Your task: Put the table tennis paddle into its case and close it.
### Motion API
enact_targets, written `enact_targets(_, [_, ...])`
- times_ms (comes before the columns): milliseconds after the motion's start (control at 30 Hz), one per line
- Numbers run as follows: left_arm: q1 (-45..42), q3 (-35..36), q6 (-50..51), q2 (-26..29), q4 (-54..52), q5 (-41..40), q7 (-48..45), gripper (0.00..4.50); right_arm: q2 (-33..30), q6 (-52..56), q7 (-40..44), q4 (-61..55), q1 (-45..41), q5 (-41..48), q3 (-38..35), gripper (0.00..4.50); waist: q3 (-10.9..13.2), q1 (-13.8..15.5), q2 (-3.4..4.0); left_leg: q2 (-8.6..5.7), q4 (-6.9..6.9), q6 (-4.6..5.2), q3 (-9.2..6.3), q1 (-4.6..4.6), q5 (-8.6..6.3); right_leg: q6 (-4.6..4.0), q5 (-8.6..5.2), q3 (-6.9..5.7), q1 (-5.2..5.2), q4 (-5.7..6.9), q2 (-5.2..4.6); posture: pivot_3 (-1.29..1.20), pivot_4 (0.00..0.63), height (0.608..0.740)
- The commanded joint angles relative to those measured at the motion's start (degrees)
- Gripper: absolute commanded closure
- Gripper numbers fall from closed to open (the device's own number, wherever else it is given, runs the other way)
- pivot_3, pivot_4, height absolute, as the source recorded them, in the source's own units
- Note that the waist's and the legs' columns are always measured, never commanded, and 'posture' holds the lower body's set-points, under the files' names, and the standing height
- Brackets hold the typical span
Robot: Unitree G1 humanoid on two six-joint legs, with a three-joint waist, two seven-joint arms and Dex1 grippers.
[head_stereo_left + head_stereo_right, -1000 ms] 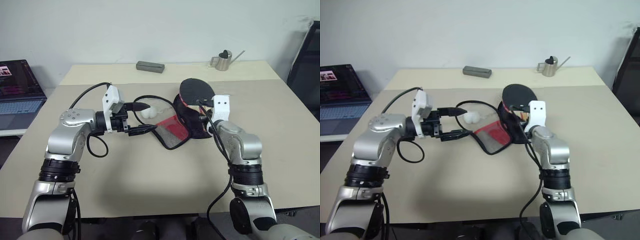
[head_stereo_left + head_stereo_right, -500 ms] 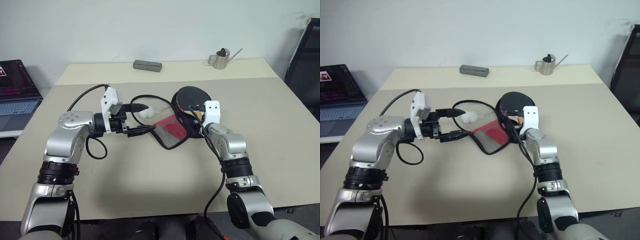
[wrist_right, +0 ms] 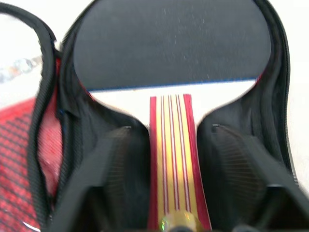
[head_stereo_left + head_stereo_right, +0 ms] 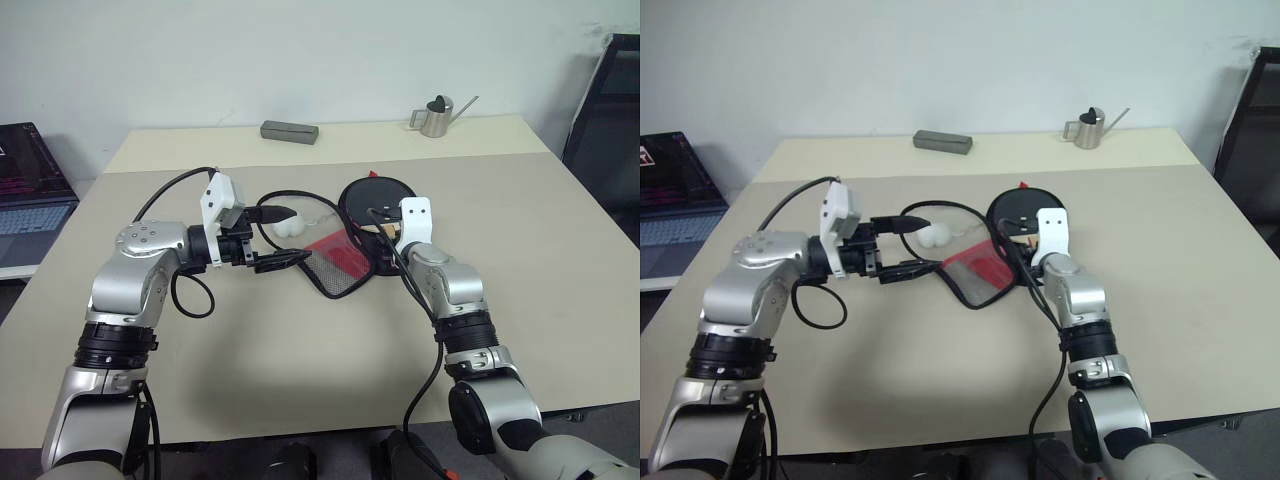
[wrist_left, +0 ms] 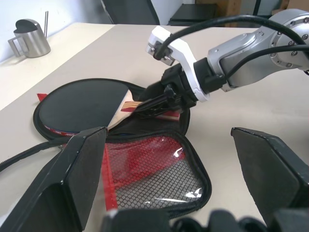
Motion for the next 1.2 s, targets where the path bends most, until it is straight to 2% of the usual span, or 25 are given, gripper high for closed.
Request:
enact_targets(33, [-0.51,1.49,-0.54,1.08,-1.95,-0.65,0.03,0.0,0.72,-1.09,-0.29,-4.05,-1.66,-0.03,0.64,0.03,0.0,-0.01,0.0,0.0,0.0,0.0,0.01,0.0,0.0,0.0,0.0,0.0,0.0,0.0,0.0,0.0,0.15,0.74])
enact_targets(267, [0.26,2.69,-0.68,2.14,-1.36,-0.17,1.16,0.0,1.2,4.99,2.35,-16.63,-0.21,4.57,-0.95,0.03,0.0,-0.04,0.0,0.01,0.0,0.0,-0.01,0.0,0.0,0.0,0.0,0.01,-0.02,0.02,0.0,0.0,0.15,0.74])
enact_targets(400, [1.54,3.43,-1.22,2.86,-0.43,1.13,3.7,0.0,-5.58,5.76,10.26,-25.25,3.89,5.87,2.03,0.03,-0.01,0.14,0.0,-0.02,0.02,0.01,-0.02,-0.01,-0.01,0.0,0.0,0.0,0.01,-0.01,-0.01,0.0,0.15,0.74])
enact_targets(500, [2.28,4.19,-2.4,3.02,1.13,2.48,6.24,0.0,-13.4,3.24,17.72,-28.93,6.59,5.23,5.92,0.03,-0.01,0.28,-0.01,-0.05,0.03,0.09,-0.05,-0.01,-0.05,0.0,0.0,-0.04,0.04,-0.02,-0.02,0.0,0.15,0.74])
enact_targets(667, [4.45,5.04,-4.64,3.73,4.43,5.62,10.23,0.0,-22.74,6.94,29.07,-29.99,6.81,12.86,1.83,0.03,-0.01,0.05,-0.01,-0.03,0.04,0.19,0.01,0.01,-0.1,0.01,0.0,-0.02,0.04,0.02,-0.01,0.0,0.15,0.74])
enact_targets(833, [5.81,6.3,-6.66,3.87,7.7,7.95,14.38,0.0,-29.9,6.84,35.35,-29.72,7.39,16.11,-0.53,0.03,-0.01,0.15,-0.01,0.0,0.04,0.22,-0.02,0.0,-0.12,0.01,0.0,-0.05,0.04,0.0,-0.01,0.0,0.15,0.74])
enact_targets(1033, [6.56,6.87,-8.62,3.97,13.0,10.27,17.5,0.0,-33.98,5.56,38.13,-30.3,8.46,17.27,-1.8,0.03,-0.01,0.28,-0.02,-0.02,0.05,0.23,-0.02,-0.01,-0.12,0.01,0.0,-0.05,0.06,-0.01,-0.03,0.0,0.15,0.74])
enact_targets(1200, [5.24,5.42,-12.51,2.95,20.72,13.24,19.56,0.0,-34.85,5.41,38.14,-31.35,9.21,17.89,-2.82,0.03,-0.01,0.32,-0.02,-0.03,0.05,0.23,0.0,0.0,-0.12,0.01,0.0,-0.04,0.05,0.0,-0.05,0.0,0.15,0.74])
